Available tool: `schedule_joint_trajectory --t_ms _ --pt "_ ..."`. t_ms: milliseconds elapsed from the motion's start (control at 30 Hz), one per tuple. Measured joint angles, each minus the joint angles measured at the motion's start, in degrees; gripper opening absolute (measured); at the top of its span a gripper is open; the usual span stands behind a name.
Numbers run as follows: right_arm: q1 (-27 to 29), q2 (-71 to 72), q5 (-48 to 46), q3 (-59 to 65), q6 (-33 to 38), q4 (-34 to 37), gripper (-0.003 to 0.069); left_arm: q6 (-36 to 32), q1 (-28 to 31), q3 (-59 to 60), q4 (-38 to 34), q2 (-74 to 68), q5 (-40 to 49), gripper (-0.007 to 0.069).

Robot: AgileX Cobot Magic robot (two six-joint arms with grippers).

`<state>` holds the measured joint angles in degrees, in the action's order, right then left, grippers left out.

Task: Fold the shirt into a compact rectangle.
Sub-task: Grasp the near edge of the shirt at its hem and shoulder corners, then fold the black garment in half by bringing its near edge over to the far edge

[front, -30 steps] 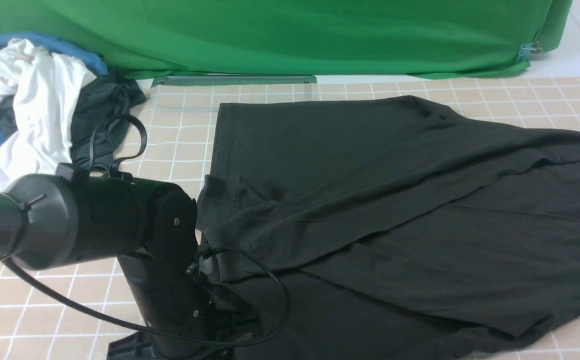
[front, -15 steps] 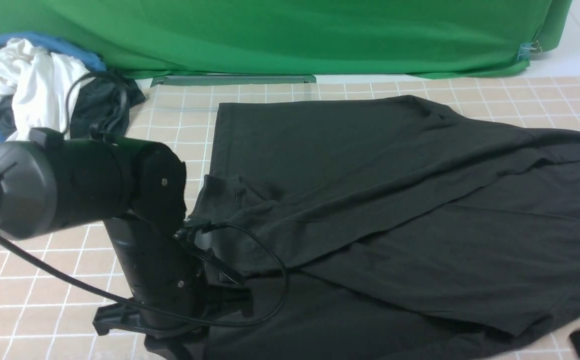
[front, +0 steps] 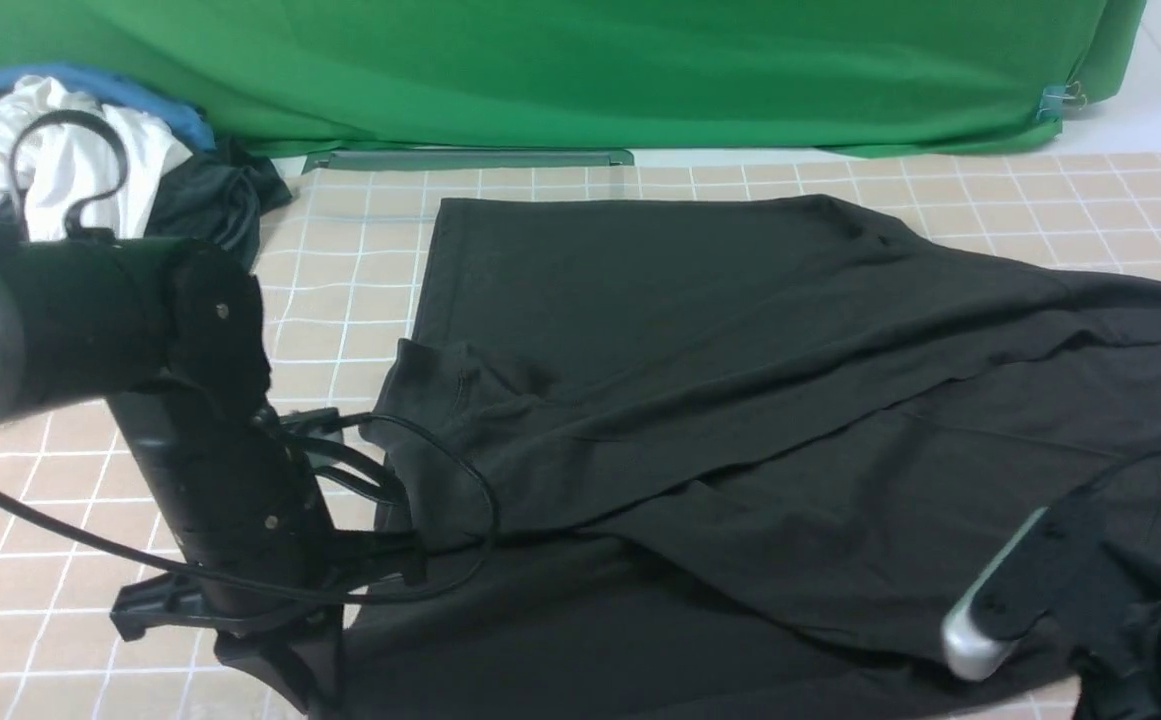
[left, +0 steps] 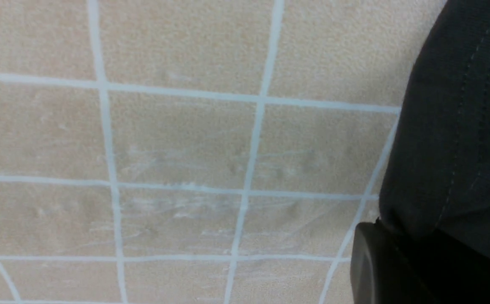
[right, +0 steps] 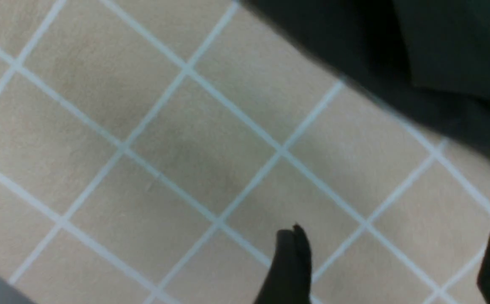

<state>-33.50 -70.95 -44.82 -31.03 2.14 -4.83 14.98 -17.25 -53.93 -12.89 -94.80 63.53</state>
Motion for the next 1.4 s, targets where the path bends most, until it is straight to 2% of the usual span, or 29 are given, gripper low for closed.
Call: schedule_joint_trajectory --t_ms 100,333,567,633,900,1000,1200,1400 --pt "-1.97 -3.07 1.87 -0.71 -0.04 -2.49 0.0579 -0.07 0.34 -0.01 0.13 0.0 -0.24 0.0029" --pt "-2.45 -10.5 7.42 -2.89 0.01 -6.84 0.058 -3.3 0.36 -0.06 -2.45 0.0 -1.56 0.0029" --pt "-2.63 -14.89 7.78 -3.62 0.46 -9.94 0.0563 -3.93 0.36 -0.06 -2.92 0.0 -2.83 0.0029" --pt "-2.69 -15.05 8.2 -3.62 0.58 -10.08 0.051 -4.11 0.36 -0.06 -3.17 0.0 -3.04 0.0029" --pt "-2.69 -16.26 12.67 -4.4 0.6 -14.99 0.0156 -4.9 0.36 -0.06 -3.37 0.0 -3.23 0.0029" --pt "-2.69 -16.45 11.37 -5.15 0.65 -15.32 0.0085 -4.96 0.36 -0.07 -3.42 0.0 -3.23 0.0029" --pt "-2.69 -14.95 4.84 -6.28 0.37 -13.74 0.008 -4.96 0.36 -0.42 -1.46 1.6 -2.95 0.0029" --pt "-2.69 -8.37 -4.18 -6.34 0.11 -6.41 0.008 -4.96 0.36 -1.01 -1.03 3.92 1.54 0.0029"
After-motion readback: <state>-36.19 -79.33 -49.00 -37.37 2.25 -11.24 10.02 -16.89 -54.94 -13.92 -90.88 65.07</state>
